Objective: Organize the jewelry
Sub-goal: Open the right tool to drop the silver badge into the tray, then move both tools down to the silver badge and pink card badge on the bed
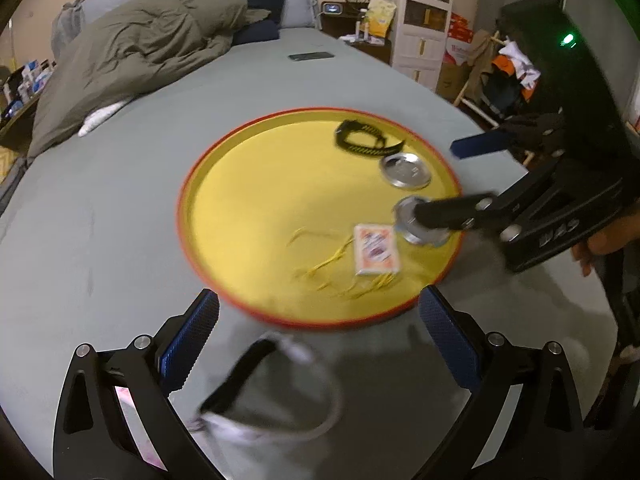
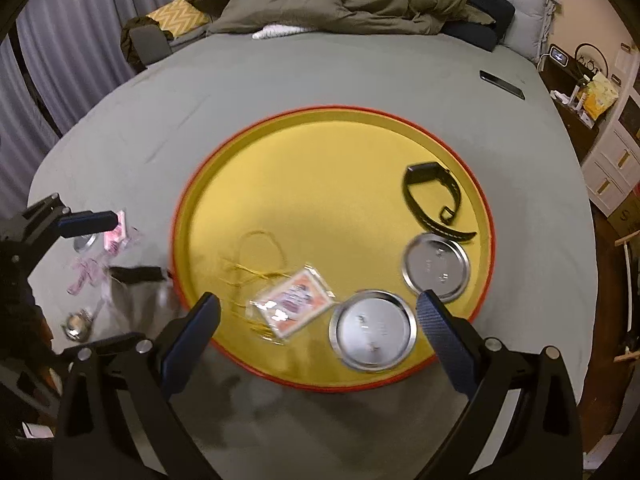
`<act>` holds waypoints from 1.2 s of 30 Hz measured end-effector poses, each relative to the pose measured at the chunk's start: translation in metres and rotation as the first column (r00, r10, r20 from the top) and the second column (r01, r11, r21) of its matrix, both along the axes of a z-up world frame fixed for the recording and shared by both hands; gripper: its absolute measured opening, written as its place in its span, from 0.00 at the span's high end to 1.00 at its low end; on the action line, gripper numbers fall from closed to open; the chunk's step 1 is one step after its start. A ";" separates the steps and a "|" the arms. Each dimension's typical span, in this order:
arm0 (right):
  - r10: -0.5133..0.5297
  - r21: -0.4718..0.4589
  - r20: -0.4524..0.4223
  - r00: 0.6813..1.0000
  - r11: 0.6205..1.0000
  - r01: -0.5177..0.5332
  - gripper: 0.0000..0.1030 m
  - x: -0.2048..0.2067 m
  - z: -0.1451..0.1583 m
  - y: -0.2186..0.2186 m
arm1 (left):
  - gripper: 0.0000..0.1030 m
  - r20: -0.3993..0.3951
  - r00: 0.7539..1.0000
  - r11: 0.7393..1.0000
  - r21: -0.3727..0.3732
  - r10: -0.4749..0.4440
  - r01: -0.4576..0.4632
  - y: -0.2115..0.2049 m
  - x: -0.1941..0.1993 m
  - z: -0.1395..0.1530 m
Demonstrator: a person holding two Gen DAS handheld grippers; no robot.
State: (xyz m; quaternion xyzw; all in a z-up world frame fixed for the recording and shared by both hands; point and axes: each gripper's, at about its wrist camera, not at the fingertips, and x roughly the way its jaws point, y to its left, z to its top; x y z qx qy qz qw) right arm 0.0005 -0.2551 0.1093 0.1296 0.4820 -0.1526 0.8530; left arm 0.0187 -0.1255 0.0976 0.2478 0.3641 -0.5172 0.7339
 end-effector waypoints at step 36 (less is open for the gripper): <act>0.273 0.064 -0.120 0.954 0.961 -0.267 0.08 0.181 -0.045 0.176 | 0.05 -0.059 0.983 0.974 0.162 0.172 -0.161 0.187 0.166 -0.079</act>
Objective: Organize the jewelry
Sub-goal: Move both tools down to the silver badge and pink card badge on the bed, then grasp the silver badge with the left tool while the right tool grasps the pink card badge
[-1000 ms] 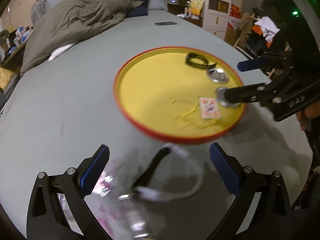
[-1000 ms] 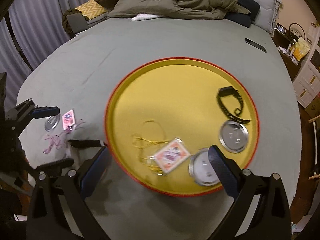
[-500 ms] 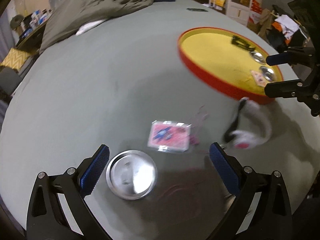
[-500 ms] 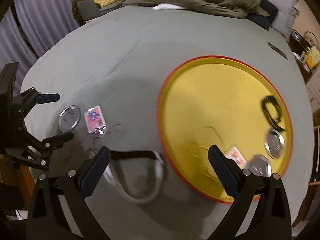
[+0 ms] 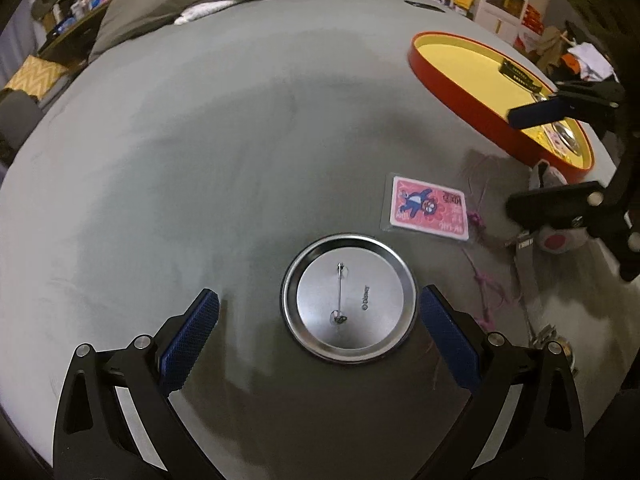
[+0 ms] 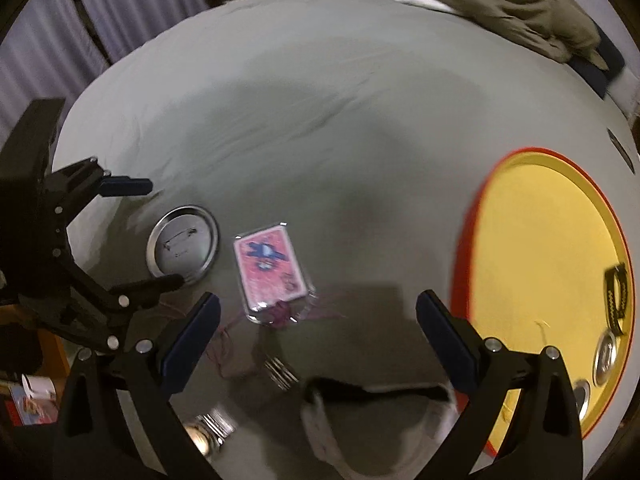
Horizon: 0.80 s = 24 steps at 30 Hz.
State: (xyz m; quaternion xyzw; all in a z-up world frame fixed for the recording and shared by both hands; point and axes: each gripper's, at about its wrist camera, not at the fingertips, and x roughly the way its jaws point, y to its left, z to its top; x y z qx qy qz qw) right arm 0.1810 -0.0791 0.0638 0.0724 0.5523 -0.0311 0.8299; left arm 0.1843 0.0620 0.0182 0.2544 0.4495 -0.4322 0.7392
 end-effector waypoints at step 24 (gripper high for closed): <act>0.078 0.028 -0.176 0.981 0.997 -0.074 0.07 0.050 -0.050 0.016 | 0.05 0.020 0.994 0.993 -0.043 -0.111 0.112 0.010 -0.005 -0.021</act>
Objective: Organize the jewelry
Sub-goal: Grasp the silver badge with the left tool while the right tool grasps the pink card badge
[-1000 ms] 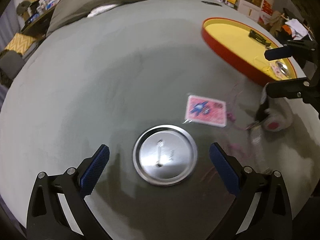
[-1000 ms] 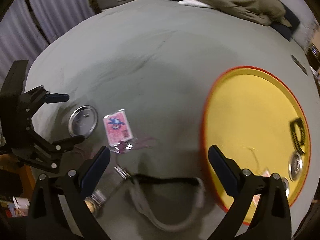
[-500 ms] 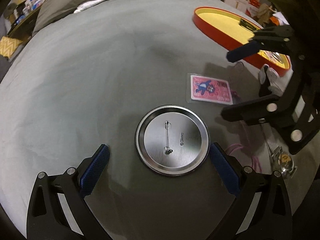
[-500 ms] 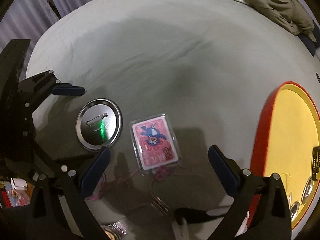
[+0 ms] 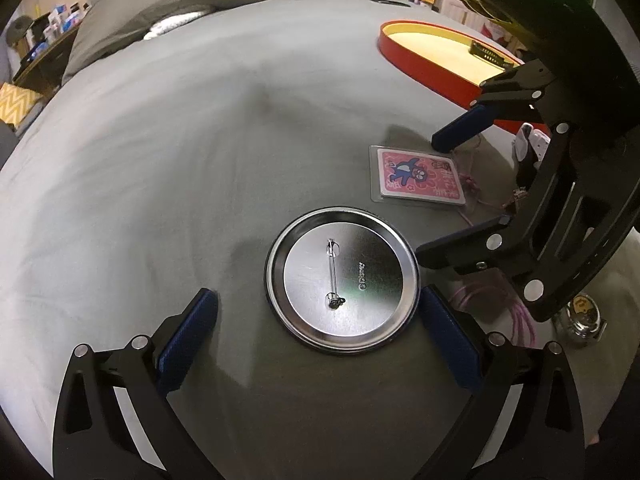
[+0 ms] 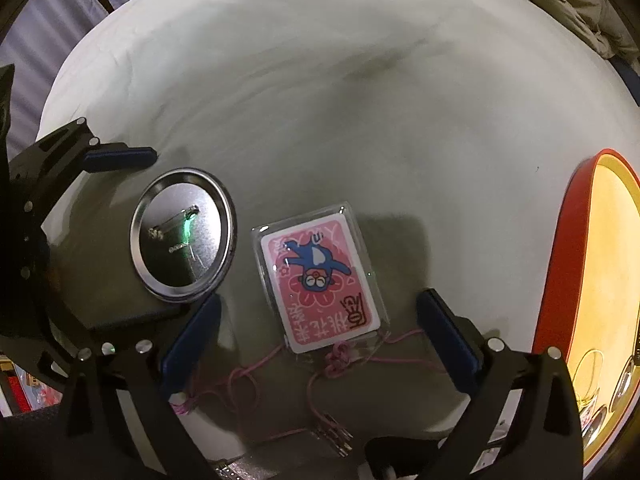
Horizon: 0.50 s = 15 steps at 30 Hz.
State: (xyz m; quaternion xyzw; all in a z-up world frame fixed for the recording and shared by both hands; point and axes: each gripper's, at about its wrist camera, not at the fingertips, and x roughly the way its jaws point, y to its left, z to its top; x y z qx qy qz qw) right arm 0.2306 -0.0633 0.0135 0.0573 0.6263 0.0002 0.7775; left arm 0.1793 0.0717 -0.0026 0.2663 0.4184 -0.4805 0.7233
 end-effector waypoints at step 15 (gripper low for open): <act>0.009 -0.027 -0.005 1.000 1.000 -0.010 0.12 0.012 -0.002 0.016 | 0.16 0.009 0.999 0.999 0.017 -0.046 0.046 -0.007 -0.003 0.005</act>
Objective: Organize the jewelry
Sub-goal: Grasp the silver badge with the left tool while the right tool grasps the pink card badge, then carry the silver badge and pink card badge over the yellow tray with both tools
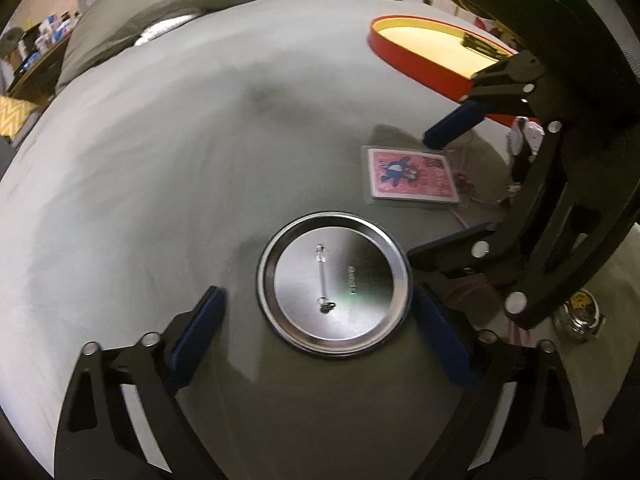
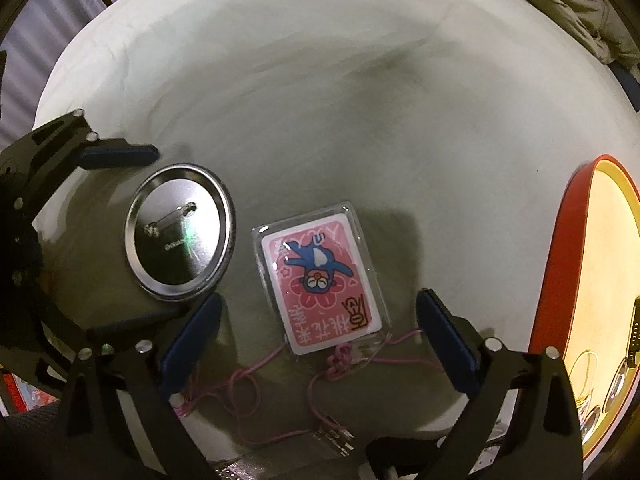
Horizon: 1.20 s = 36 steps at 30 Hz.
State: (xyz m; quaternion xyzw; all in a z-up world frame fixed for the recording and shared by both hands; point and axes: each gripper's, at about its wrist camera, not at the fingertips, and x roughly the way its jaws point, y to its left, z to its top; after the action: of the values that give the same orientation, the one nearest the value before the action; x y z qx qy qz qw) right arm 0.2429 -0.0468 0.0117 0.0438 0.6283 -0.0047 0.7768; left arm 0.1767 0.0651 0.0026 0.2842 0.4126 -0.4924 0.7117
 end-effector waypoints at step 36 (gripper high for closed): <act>-0.034 -0.024 0.212 0.977 0.999 0.040 0.56 -0.049 0.074 -0.022 | 0.30 0.064 0.998 0.997 -0.068 -0.016 0.021 -0.008 -0.001 0.070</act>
State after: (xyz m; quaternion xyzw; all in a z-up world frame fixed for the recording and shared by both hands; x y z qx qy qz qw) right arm 0.1943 -0.0692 0.0857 0.0448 0.5410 -0.0231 0.8395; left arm 0.1762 0.0573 0.0722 0.2789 0.3702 -0.5035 0.7291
